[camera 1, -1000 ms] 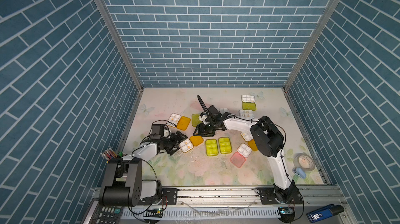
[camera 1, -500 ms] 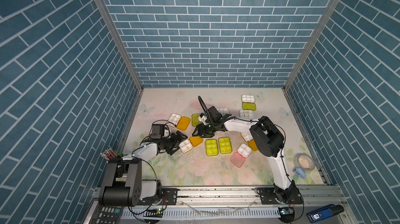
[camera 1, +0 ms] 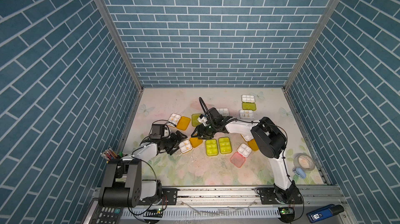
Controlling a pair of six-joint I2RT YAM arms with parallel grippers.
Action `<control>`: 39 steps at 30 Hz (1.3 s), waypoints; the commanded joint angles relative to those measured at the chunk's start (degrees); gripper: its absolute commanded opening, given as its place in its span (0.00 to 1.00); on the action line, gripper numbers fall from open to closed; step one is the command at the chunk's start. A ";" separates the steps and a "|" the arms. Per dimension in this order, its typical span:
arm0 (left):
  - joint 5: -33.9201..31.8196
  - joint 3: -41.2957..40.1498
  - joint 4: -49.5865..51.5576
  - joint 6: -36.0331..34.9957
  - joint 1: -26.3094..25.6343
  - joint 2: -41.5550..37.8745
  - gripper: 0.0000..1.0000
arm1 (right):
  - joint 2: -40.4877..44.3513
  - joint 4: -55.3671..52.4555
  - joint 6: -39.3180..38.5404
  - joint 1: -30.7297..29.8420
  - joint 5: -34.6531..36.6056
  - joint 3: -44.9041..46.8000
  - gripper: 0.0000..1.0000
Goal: Close pillboxes
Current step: Close the lid on the pillbox.
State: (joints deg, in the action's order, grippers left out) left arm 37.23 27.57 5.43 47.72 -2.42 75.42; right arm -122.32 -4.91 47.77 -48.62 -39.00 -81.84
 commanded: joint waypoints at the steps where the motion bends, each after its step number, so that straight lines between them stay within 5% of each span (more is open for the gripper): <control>1: -0.82 -0.72 -0.10 0.56 -0.74 1.23 0.90 | 3.74 1.41 1.19 -0.99 -1.00 0.16 0.64; 10: -0.93 -0.88 -2.98 4.46 -0.22 0.58 0.91 | 4.47 1.48 0.57 -2.33 0.07 -0.61 0.64; 27: -2.30 1.03 10.44 4.69 7.93 -15.92 0.93 | -1.10 -1.25 0.95 -4.95 -0.17 -7.98 0.63; 33: -0.87 1.19 10.10 4.26 8.83 -15.96 0.93 | -0.37 -9.19 -3.25 -5.32 6.48 -8.89 0.61; 39: -0.97 5.30 13.50 0.75 9.51 -14.65 0.93 | -2.14 -25.82 -11.75 -7.65 23.06 -14.78 0.61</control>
State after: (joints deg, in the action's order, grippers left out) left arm 36.10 29.80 16.47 51.53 6.35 60.42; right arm -122.69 -20.64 41.82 -54.72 -25.50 -94.11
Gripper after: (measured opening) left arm 0.928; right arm 0.613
